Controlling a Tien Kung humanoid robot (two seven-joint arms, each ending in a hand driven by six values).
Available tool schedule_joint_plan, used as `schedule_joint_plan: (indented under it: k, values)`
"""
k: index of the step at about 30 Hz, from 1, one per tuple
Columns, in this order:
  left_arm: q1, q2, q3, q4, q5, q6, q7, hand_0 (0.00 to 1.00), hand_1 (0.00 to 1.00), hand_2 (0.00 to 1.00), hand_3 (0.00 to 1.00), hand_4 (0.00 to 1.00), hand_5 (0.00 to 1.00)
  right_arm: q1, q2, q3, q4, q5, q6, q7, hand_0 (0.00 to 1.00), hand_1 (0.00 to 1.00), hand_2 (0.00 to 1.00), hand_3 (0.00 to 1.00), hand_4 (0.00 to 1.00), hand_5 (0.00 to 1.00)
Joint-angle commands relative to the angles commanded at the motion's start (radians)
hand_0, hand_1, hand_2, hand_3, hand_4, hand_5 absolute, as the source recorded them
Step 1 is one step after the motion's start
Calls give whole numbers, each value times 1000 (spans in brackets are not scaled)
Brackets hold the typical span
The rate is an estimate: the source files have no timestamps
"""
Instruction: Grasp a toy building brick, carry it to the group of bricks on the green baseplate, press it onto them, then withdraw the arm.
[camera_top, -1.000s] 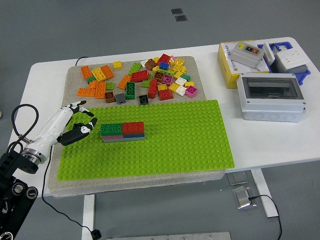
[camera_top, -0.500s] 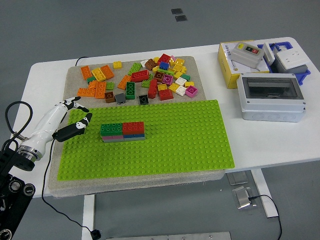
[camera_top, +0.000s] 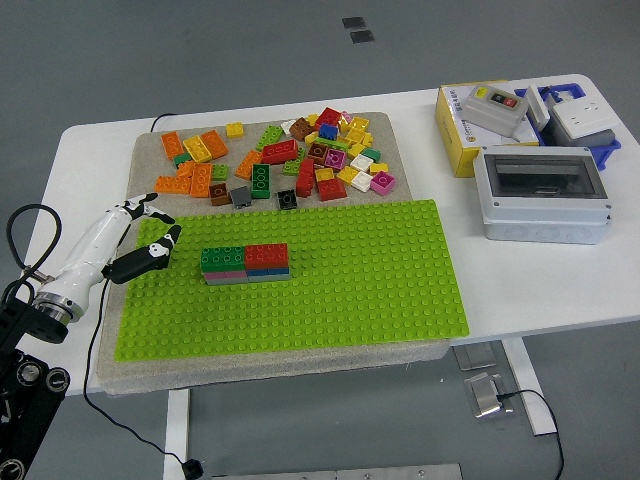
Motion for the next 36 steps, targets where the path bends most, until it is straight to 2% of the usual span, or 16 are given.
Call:
schedule_joint_plan:
  k: [13,22,28,36]
  values:
    - [16,-6,-6,6,-1,0,0,978,963,942,621,634,704,-5,-2,22,0,-14,-16,3,639,629,635,621,396,783]
    - [3,-7,16,9,-1,-1,1,979,963,941,621,634,704,-6,0,54,0,-30,-23,8,633,627,620,619,394,783]
    - [-3,3,39,12,-4,-1,1,979,963,941,620,634,703,-5,4,51,0,-41,-25,1,632,626,630,619,391,786]
    - [-5,11,31,13,4,-1,2,979,963,941,628,637,696,-9,12,42,0,-30,-16,3,633,626,634,620,392,789]
